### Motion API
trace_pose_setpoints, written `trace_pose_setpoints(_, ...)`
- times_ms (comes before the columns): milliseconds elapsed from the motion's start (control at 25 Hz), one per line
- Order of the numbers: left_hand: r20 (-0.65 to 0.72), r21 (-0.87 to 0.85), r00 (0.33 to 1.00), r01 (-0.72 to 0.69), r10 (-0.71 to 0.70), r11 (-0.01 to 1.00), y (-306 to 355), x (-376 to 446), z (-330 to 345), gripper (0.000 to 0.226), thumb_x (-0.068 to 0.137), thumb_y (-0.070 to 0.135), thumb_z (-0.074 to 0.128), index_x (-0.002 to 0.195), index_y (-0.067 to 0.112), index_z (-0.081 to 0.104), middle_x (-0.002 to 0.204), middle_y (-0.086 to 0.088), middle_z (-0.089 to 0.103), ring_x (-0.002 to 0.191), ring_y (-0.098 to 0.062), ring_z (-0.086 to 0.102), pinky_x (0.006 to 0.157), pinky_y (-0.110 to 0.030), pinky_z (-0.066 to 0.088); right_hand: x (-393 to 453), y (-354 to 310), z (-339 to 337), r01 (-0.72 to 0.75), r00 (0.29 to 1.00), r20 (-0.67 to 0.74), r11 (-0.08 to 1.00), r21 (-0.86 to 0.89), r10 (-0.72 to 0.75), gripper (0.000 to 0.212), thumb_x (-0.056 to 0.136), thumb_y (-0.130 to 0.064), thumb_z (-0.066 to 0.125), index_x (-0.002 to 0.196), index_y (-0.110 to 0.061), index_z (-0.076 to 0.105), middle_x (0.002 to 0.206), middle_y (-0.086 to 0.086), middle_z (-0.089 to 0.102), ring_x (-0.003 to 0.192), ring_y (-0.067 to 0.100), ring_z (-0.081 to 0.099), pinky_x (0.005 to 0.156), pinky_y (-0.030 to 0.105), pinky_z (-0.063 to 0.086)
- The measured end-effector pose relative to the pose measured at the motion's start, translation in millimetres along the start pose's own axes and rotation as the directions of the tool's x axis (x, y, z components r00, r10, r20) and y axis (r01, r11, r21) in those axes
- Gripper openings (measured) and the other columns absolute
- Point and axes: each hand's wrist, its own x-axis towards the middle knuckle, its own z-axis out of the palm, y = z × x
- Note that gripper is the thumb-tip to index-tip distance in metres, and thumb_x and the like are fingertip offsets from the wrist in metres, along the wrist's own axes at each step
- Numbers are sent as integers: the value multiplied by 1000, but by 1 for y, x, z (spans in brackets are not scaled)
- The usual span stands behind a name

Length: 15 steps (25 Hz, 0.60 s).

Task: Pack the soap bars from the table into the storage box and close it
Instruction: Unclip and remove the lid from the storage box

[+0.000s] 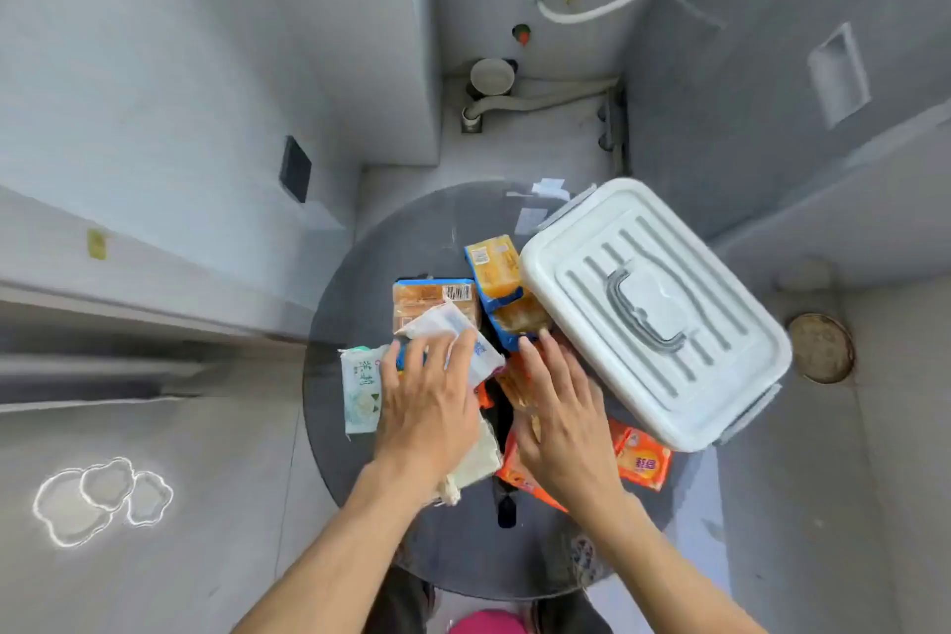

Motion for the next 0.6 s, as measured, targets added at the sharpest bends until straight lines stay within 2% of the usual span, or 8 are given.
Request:
trace_pose_setpoints(40, -84, 83, 993, -73, 80, 994, -3, 21, 14, 53, 83, 27, 50, 135, 16, 49, 131, -8, 57, 122, -29, 46, 108, -55, 27, 12, 8, 16, 80, 997, -8, 995, -53, -81, 72, 84, -27, 57, 152, -20, 32, 156, 9, 37, 139, 31, 37, 108, 49, 37)
trace_pose_setpoints(80, -124, 134, 987, -89, 105, 987, -5, 37, 29, 54, 81, 30, 53, 133, 15, 51, 133, -11, 55, 125, -31, 44, 109, -57, 23, 21, 14, 32, 109, 994, -8, 988, -108, -111, 72, 85, -30, 58, 152, -21, 32, 156, 10, 36, 140, 32, 36, 110, 51, 35)
trace_pose_setpoints(200, -148, 175, 971, -162, 189, 971, -17, 64, 73, 37, 87, 38, 51, 114, 16, 64, 135, -13, 56, 123, -37, 48, 101, -55, 31, 34, 32, 77, 131, 986, -73, 967, -218, -150, 76, 81, -35, 59, 152, -22, 34, 159, 9, 32, 144, 33, 32, 116, 56, 23)
trace_pose_setpoints(280, -238, 177, 937, -216, 255, 960, -17, 49, 95, 31, 86, 36, 50, 100, 15, 68, 128, -9, 61, 116, -38, 52, 93, -52, 34, 25, 29, 95, 132, 972, -165, 973, -192, -164, 78, 79, -39, 56, 151, -19, 34, 161, 9, 29, 144, 31, 31, 118, 56, 16)
trace_pose_setpoints(360, -332, 177, 898, -240, 288, 954, -20, 44, 105, 29, 86, 34, 50, 98, 16, 69, 124, -6, 63, 116, -38, 52, 92, -52, 34, 24, 30, 104, 155, 954, -227, 969, -192, -198, 77, 77, -39, 56, 149, -15, 39, 159, 7, 32, 143, 30, 34, 119, 56, 13)
trace_pose_setpoints(600, -411, 161, 827, -348, 384, 923, -22, 46, 103, 27, 86, 32, 51, 94, 15, 71, 119, 0, 66, 112, -34, 55, 91, -52, 37, 22, 27, 112, 204, 898, -367, 969, -143, -243, 75, 69, -30, 65, 139, -6, 52, 146, 10, 51, 135, 30, 47, 114, 62, 21)
